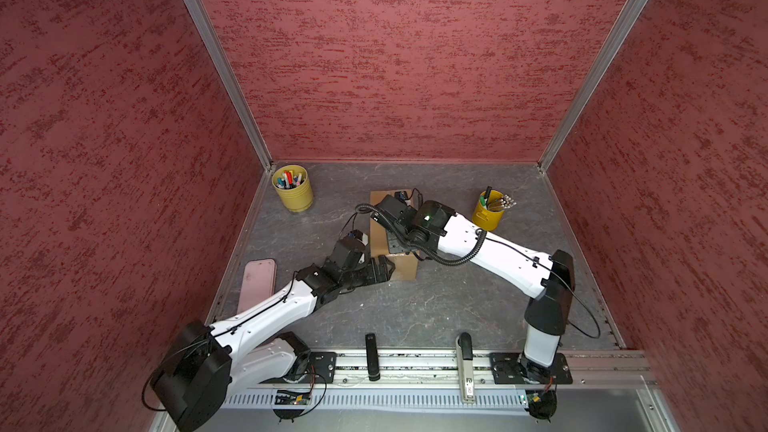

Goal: Unpack the express box
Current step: 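Hold the box side with the left gripper while right drags blade along seam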

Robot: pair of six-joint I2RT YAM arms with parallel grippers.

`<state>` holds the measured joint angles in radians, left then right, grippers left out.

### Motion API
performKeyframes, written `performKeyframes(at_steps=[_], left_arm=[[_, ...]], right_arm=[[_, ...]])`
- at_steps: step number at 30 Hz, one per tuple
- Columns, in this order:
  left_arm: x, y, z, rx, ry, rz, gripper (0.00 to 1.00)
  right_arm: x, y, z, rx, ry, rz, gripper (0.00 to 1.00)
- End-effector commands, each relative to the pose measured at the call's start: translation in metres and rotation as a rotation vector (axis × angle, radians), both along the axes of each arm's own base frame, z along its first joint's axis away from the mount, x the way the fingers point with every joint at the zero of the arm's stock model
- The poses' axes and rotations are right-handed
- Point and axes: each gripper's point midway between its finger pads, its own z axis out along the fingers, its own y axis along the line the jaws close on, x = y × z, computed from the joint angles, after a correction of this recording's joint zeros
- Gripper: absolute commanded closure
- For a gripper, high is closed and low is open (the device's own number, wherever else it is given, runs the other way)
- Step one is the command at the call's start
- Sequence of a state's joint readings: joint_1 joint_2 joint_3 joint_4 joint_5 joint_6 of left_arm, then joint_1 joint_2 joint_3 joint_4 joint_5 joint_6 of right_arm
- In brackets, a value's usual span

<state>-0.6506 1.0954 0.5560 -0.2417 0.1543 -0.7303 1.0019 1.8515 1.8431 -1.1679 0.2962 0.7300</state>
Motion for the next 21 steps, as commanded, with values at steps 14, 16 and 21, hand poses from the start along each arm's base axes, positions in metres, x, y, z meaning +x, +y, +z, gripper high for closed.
performKeyframes(at_steps=[14, 16, 21], left_arm=[[0.01, -0.002, 0.006, -0.019, -0.036, 0.04, 0.0], [0.008, -0.001, 0.007, -0.022, -0.037, 0.036, 0.0], [0.001, -0.001, 0.006, -0.022, -0.042, 0.026, 0.0]], right_arm=[[-0.014, -0.022, 0.041, -0.007, -0.019, -0.002, 1.0], [-0.009, -0.027, 0.053, -0.021, -0.044, 0.001, 1.0], [0.008, -0.03, 0.078, 0.018, -0.075, 0.046, 1.0]])
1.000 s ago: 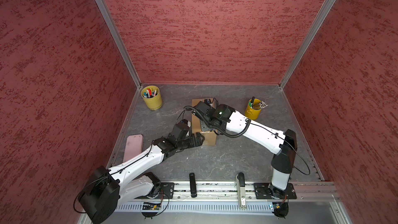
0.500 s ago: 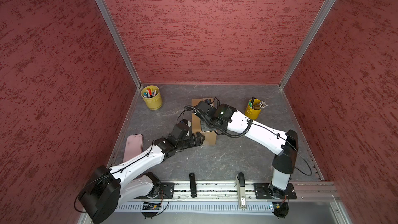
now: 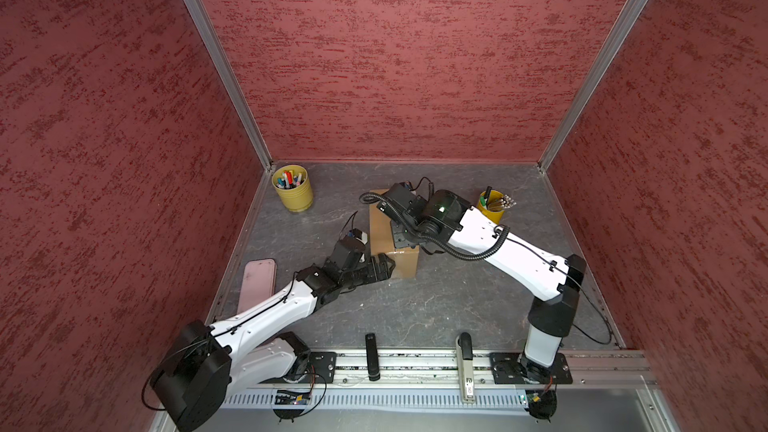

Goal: Unpack the express box
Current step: 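Hold the box side with the left gripper while right drags blade along seam, then draw the cutter blade along the tape seam toward the robot with right gripper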

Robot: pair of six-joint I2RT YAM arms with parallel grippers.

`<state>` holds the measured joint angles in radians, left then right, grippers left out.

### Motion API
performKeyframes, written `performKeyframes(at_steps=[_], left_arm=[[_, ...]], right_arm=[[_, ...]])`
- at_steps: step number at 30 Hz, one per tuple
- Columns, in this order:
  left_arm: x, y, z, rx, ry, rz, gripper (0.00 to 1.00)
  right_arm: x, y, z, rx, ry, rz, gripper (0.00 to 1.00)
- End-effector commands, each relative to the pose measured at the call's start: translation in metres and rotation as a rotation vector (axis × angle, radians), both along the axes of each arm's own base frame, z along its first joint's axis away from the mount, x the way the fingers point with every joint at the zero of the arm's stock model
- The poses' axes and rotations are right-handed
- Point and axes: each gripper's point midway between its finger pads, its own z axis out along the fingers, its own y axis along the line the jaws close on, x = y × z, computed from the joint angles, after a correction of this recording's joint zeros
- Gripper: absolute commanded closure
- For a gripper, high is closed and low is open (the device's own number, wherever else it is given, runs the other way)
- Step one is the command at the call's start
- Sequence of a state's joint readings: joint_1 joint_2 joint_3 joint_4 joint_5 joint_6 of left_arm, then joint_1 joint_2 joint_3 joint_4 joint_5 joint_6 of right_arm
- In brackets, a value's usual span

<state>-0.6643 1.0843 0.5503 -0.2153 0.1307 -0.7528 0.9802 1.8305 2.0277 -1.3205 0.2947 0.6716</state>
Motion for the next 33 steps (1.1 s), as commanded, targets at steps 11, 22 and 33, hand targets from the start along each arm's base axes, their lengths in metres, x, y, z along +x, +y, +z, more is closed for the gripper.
performKeyframes(at_steps=[11, 22, 33], left_arm=[[-0.004, 0.003, 0.0, 0.021, -0.046, 0.006, 0.0], [0.002, 0.004, -0.001, 0.038, -0.065, 0.022, 0.0], [0.002, 0.004, -0.001, 0.035, -0.07, 0.026, 0.0]], right_arm=[[0.058, -0.011, 0.015, 0.075, 0.025, 0.114, 1.0], [0.063, 0.003, -0.011, 0.096, 0.108, 0.164, 1.0], [0.07, -0.004, -0.016, 0.053, 0.09, 0.125, 1.0]])
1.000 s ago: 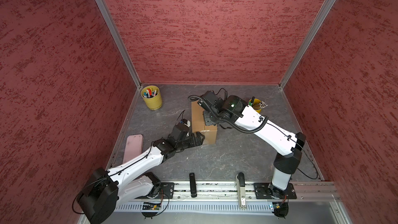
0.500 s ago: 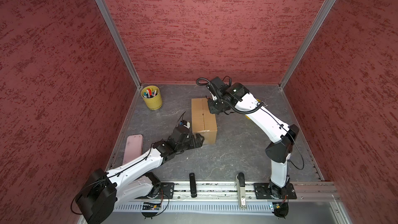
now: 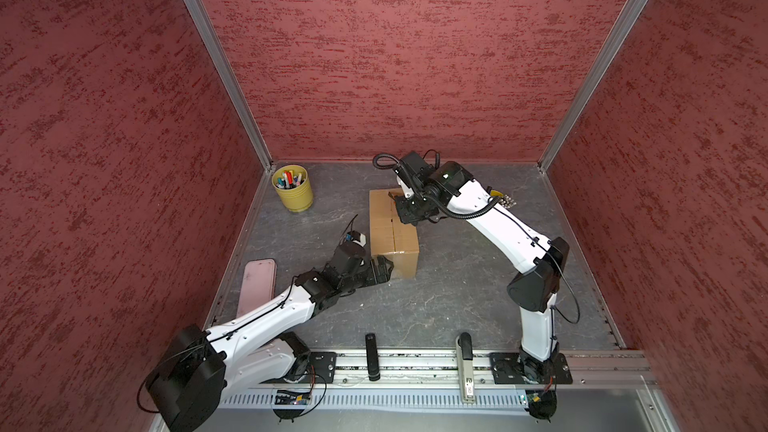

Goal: Unpack the express box
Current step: 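Draw the cutter blade along the tape seam toward the robot with right gripper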

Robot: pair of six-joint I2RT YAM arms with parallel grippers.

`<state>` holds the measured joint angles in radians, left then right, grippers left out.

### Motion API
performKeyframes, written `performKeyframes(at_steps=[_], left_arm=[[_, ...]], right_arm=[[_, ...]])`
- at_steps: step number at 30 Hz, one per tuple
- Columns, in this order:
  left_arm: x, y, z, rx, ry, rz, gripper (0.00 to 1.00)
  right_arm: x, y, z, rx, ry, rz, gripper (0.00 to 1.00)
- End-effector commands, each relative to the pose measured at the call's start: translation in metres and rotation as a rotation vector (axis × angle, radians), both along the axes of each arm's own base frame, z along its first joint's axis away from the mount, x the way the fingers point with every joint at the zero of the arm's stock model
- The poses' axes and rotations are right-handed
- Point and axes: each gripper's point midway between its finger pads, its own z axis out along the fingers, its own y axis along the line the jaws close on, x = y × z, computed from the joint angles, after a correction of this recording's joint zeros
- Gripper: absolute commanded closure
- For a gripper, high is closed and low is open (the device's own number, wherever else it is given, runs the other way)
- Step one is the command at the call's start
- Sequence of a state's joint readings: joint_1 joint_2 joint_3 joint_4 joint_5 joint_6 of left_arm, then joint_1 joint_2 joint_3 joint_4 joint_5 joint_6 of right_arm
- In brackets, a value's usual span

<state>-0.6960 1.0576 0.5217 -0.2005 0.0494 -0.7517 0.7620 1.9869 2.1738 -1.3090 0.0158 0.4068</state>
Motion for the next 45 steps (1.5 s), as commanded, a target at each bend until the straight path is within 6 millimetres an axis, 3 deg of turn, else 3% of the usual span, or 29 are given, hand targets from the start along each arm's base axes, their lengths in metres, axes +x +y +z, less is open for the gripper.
performKeyframes(at_steps=[1, 8, 15, 23, 37, 45], left_arm=[[0.003, -0.001, 0.002, -0.001, -0.025, -0.002, 0.0], [0.002, -0.001, 0.0, 0.0, -0.023, -0.002, 0.0], [0.001, 0.0, -0.002, -0.002, -0.018, -0.002, 0.0], [0.0, 0.0, -0.003, -0.003, -0.017, -0.002, 0.0], [0.001, -0.001, -0.002, -0.01, -0.022, -0.001, 0.0], [0.01, 0.0, 0.002, -0.015, -0.046, 0.041, 0.0]], right_arm=[[0.01, -0.001, 0.005, -0.006, -0.039, -0.017, 1.0], [0.016, -0.004, -0.001, -0.026, -0.036, -0.033, 1.0], [0.021, -0.007, 0.011, -0.02, -0.066, -0.048, 1.0], [0.024, -0.005, 0.002, -0.027, -0.044, -0.045, 1.0], [0.021, -0.003, -0.009, -0.034, -0.008, -0.044, 1.0], [0.01, -0.002, -0.011, -0.034, 0.034, -0.054, 1.0]])
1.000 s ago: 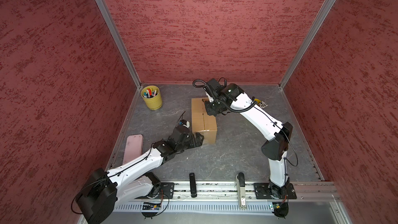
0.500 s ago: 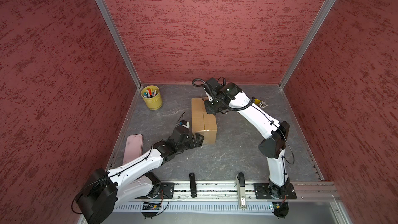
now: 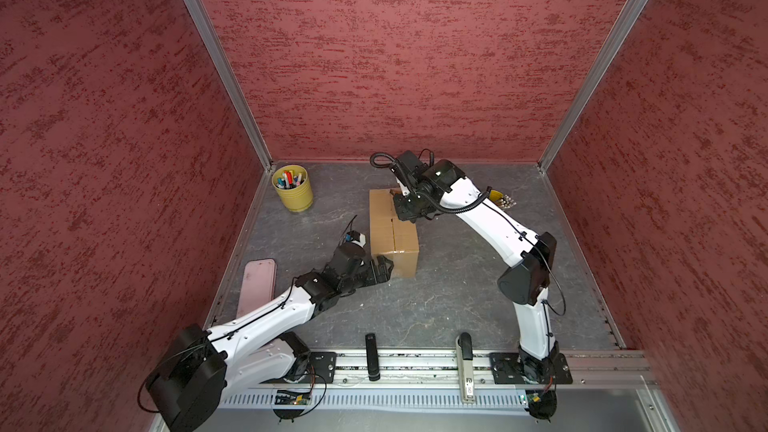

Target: Unpack the express box

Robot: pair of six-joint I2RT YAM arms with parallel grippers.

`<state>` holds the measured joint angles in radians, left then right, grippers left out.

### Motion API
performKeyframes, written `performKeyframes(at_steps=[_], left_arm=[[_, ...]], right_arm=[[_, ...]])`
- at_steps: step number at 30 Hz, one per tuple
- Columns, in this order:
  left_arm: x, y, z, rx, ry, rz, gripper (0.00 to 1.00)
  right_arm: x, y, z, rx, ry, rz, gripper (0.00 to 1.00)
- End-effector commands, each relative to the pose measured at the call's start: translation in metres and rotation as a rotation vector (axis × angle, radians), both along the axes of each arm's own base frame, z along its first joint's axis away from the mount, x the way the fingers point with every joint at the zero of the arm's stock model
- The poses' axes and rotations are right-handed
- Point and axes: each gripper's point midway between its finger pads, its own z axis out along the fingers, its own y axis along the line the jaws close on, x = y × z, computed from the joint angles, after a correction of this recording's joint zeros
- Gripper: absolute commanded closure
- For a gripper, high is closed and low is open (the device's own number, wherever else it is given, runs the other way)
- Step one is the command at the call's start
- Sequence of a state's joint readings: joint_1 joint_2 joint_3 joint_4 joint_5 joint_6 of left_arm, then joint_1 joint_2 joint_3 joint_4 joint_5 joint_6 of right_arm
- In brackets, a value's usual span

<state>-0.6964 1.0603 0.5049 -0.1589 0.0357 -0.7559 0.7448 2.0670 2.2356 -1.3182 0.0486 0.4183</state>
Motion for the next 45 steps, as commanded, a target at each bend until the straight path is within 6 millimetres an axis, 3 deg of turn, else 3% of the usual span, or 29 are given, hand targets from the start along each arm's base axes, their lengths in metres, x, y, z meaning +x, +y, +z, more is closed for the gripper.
performKeyframes(at_steps=[1, 11, 25, 36, 45], left_arm=[[0.007, -0.002, 0.002, -0.009, -0.028, 0.03, 0.0], [0.014, -0.02, 0.006, -0.029, -0.074, 0.044, 0.0], [0.019, -0.016, 0.002, -0.044, -0.089, 0.106, 0.0], [0.02, -0.019, -0.001, -0.066, -0.095, 0.116, 0.0], [0.021, -0.021, -0.004, -0.065, -0.093, 0.113, 0.0]], right_arm=[[-0.012, -0.002, 0.004, 0.0, 0.038, -0.016, 1.0], [-0.023, 0.002, -0.002, -0.009, 0.075, -0.048, 1.0], [-0.038, -0.006, 0.004, -0.067, 0.077, -0.073, 1.0], [-0.051, 0.009, -0.002, -0.016, 0.101, -0.064, 1.0], [-0.061, 0.009, -0.006, -0.006, 0.12, -0.062, 1.0]])
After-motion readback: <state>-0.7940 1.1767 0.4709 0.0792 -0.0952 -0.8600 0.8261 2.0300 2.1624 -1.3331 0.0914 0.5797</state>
